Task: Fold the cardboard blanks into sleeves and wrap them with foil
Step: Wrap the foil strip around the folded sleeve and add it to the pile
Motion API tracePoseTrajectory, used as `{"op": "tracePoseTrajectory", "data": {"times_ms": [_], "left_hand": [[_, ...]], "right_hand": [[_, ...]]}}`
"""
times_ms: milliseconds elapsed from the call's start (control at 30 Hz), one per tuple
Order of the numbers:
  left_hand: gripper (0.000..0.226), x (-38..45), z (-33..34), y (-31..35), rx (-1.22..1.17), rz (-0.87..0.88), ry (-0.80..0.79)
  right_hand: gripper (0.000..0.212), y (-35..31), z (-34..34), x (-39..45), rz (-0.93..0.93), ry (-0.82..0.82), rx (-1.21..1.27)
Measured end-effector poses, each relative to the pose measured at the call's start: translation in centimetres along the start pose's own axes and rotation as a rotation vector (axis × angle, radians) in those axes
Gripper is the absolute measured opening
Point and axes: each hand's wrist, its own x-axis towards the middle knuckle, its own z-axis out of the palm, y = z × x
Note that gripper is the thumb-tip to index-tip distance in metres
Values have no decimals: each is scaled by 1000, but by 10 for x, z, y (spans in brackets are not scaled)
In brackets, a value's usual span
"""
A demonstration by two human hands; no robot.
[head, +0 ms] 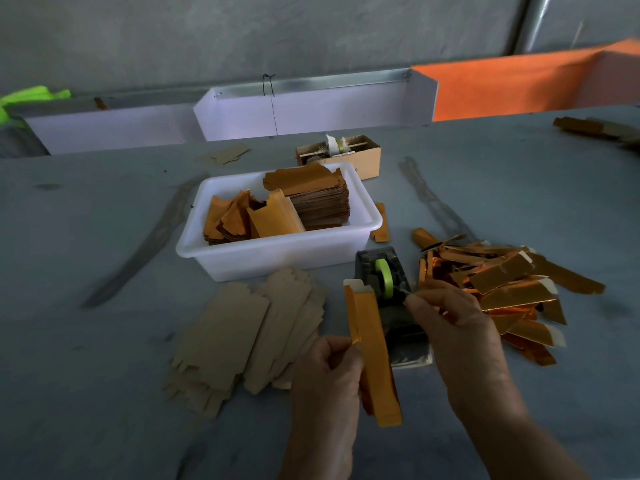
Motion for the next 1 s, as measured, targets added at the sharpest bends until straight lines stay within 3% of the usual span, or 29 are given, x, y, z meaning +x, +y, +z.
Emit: {"op": "tracePoseTrajectory", "data": {"times_ms": [267, 400, 633, 767, 933, 1000], "left_hand": [[18, 0, 0, 2, 2, 59, -47], [18, -2, 8, 7, 29, 114, -106], [12, 4, 21, 15, 143, 110, -223], [10, 7, 24, 13, 212, 126, -216], [11, 8, 24, 17, 228, 110, -193], [11, 7, 23, 20, 225, 108, -209]], "right_hand": [[19, 12, -10, -20, -38, -23, -305], [24, 13, -5, -23, -111, 23, -346], [14, 20, -1, -28, -89, 32, -353], [16, 24, -1, -29, -111, 48, -354], [21, 17, -4, -24, -260, -5, -578], [12, 15, -10, -23, -260, 9, -556]]}}
